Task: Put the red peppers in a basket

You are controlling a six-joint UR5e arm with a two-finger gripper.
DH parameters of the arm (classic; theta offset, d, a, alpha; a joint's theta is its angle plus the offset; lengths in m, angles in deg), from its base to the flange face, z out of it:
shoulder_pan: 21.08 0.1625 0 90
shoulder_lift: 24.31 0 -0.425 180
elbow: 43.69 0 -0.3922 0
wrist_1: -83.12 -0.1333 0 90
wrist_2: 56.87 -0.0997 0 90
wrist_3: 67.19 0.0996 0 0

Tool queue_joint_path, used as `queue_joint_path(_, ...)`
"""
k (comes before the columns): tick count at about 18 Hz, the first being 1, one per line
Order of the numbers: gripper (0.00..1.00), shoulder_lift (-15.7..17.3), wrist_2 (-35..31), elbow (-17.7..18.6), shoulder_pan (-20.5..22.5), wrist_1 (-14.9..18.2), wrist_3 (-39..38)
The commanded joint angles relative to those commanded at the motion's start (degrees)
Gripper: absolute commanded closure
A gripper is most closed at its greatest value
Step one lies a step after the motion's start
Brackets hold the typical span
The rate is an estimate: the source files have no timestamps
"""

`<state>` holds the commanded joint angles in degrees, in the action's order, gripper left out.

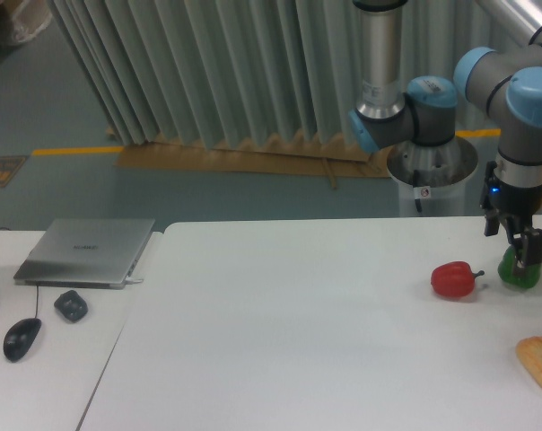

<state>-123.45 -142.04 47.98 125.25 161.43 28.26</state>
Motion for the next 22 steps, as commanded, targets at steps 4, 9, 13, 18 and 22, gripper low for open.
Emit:
queue_joint_path(4,0.00,0.2,-0.4,0.4,-0.1,0.1,-0.6)
queue_joint_path(9,0.00,1.1,-0.6,1.7,-0.1,-0.4,-0.7)
queue_joint_path(13,0.00,1.1,-0.6,1.8,-0.1,-0.5,-0.7)
queue_joint_path(18,0.00,1.1,-0.5,1.8,0.0,-0.5,-0.8)
queue_joint_path(22,0.00,1.1,-0.4,1.8,0.0,-0.4,-0.9)
